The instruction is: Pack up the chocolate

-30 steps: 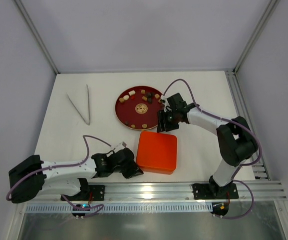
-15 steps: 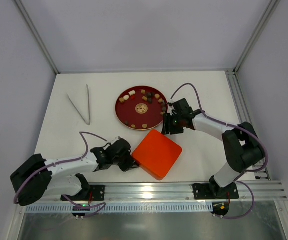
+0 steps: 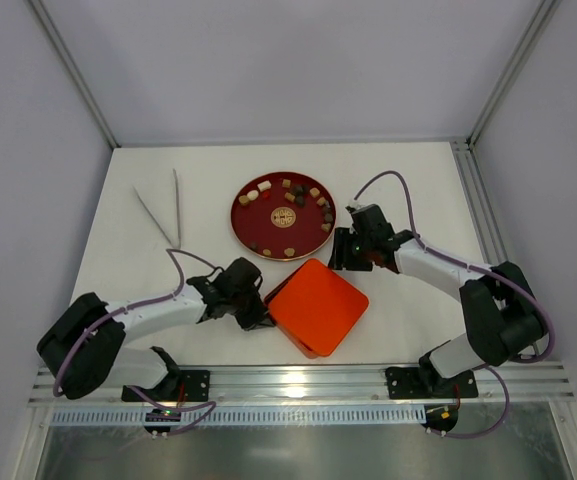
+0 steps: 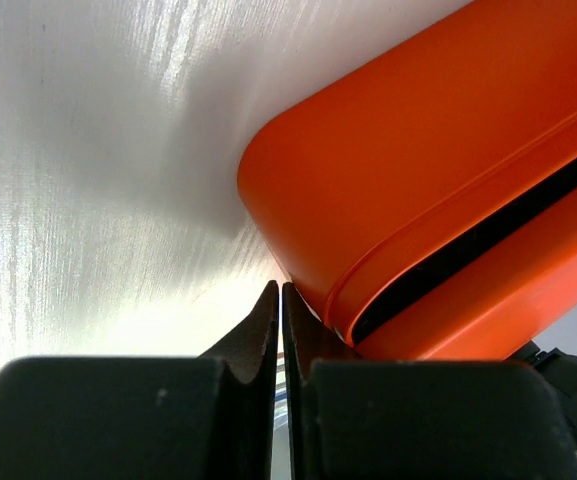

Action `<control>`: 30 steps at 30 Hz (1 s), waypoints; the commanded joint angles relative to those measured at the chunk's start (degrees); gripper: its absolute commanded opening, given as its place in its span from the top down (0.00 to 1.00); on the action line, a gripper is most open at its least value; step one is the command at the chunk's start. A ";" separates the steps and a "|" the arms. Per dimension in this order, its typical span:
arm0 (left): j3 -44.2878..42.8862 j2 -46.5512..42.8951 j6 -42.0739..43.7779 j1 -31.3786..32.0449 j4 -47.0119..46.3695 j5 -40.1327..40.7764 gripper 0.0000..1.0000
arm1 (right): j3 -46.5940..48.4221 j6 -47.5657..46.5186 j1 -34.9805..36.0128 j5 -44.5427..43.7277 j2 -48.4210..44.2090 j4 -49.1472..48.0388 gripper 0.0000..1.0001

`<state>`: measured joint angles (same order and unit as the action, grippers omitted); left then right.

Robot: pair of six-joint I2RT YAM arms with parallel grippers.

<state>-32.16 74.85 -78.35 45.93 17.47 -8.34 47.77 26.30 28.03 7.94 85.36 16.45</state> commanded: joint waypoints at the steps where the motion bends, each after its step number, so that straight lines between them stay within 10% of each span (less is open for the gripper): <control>1: -5.19 0.65 1.09 -0.84 -9.56 -0.27 0.99 | -0.75 2.35 3.08 4.80 0.15 1.13 0.43; 30: 0.35 -14.99 6.18 -6.55 1.68 -2.39 0.97 | -6.62 9.20 -14.85 2.25 -10.38 0.08 0.32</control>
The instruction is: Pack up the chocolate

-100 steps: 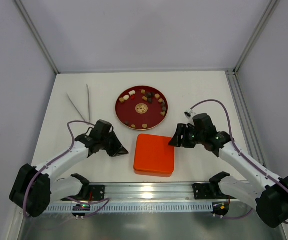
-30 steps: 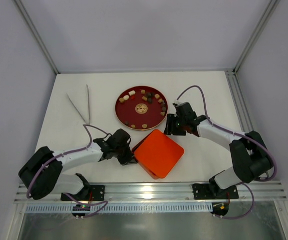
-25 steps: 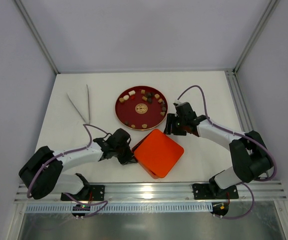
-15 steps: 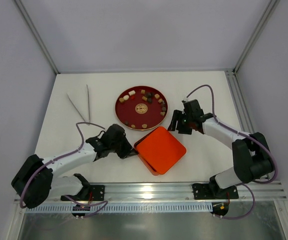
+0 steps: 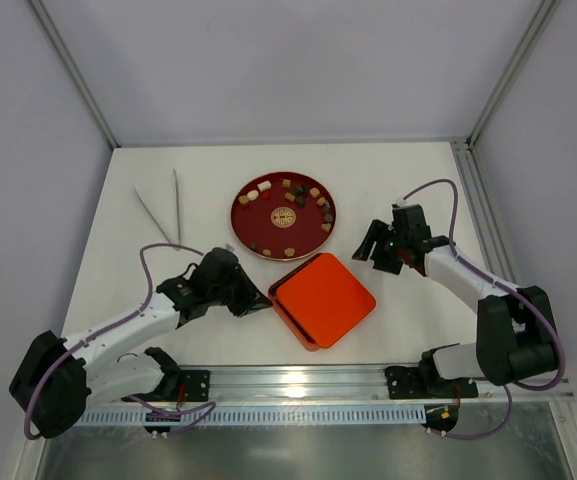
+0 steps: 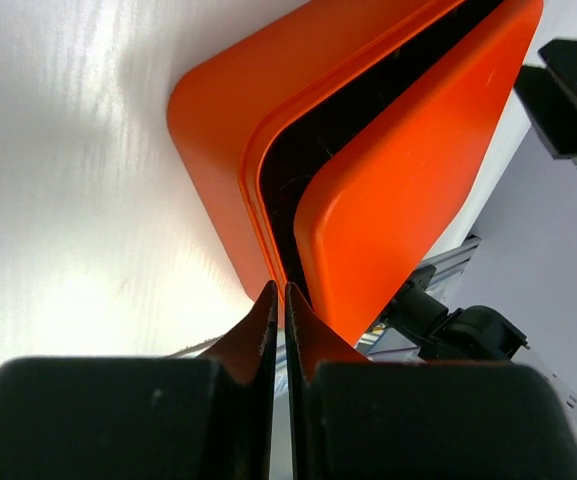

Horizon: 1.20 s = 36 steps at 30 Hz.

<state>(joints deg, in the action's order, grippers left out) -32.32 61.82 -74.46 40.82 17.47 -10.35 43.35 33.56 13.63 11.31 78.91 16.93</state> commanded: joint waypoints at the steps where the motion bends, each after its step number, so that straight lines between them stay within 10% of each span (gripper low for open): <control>1: 0.33 -2.23 2.91 -2.23 2.56 -0.11 0.95 | -3.53 3.25 -1.14 -1.12 -6.03 -0.93 0.32; 10: -3.89 2.50 10.03 -13.12 1.17 -3.88 0.93 | -12.23 7.91 -4.75 -5.95 -15.98 4.34 0.32; 36: -3.28 19.74 10.56 -11.82 -14.04 -7.58 0.93 | -20.94 38.24 0.52 -5.60 -28.29 10.93 0.49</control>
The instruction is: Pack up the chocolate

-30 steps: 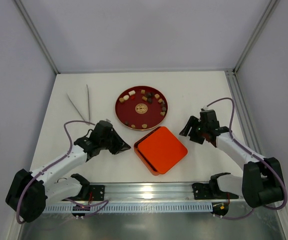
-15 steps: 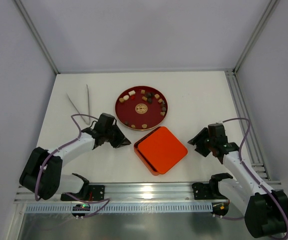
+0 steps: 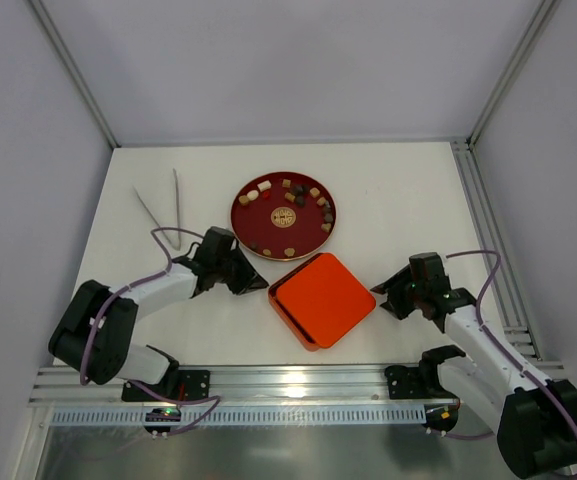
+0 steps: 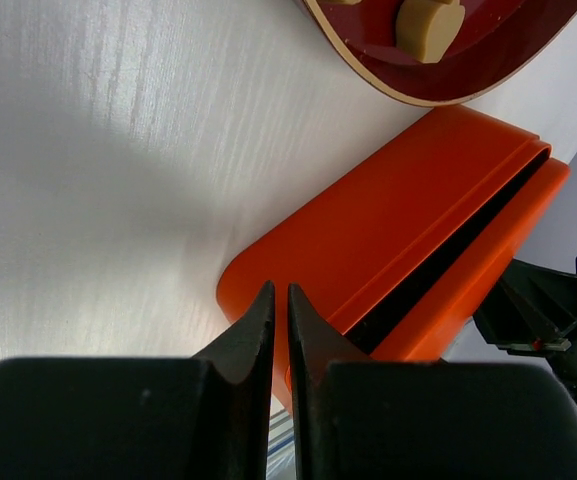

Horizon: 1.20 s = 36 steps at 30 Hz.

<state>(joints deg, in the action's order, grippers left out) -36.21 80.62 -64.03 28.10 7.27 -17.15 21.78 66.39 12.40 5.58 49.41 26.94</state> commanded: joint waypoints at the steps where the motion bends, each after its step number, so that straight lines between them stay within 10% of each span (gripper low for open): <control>1: 0.70 1.20 -0.04 1.34 -4.19 -0.61 0.93 | 1.33 6.03 2.18 -0.05 1.74 1.62 0.49; 36: 1.84 3.14 -3.56 6.53 -8.94 -0.08 0.95 | 15.13 9.02 6.67 -2.42 14.75 8.13 0.53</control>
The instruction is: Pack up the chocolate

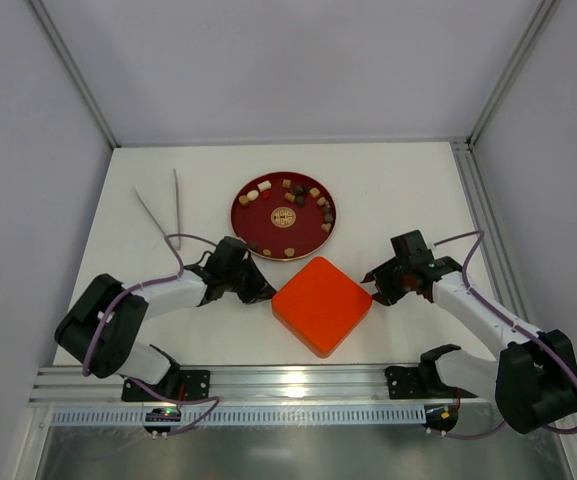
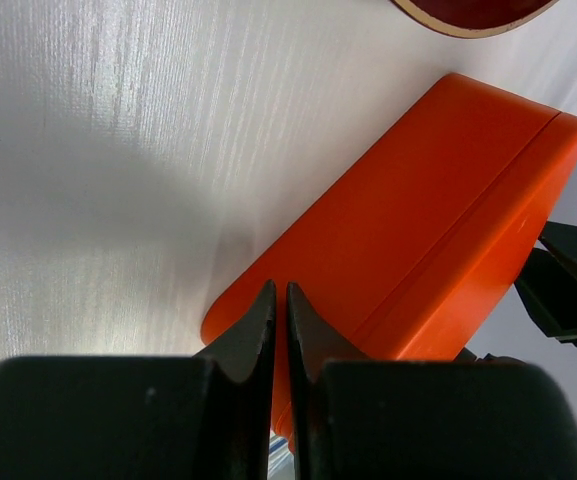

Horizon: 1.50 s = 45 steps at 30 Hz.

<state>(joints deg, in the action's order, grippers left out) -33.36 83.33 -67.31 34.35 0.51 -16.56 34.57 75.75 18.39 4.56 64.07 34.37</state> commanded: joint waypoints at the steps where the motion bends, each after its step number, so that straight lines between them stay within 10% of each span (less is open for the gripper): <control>1: -1.00 0.52 -0.19 0.37 -2.27 -0.84 0.95 | 2.26 -0.42 0.77 -1.48 0.00 0.61 0.53; 20: -2.31 -3.86 5.68 -5.78 5.10 -0.58 0.89 | 1.91 -8.85 -4.49 -3.68 -1.67 0.61 0.49; 30: -5.39 -10.72 11.58 -7.89 15.74 -0.84 0.66 | 3.49 -20.19 -6.44 -3.50 -3.95 -1.50 0.48; 45: -5.40 -12.67 9.39 5.02 18.74 4.33 0.44 | 0.24 -34.96 -6.09 5.98 -9.14 -10.02 0.32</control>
<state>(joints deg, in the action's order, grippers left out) -37.30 69.60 -56.82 37.04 18.94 -14.63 35.46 44.77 12.21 6.66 55.13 28.62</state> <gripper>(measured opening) 0.556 0.674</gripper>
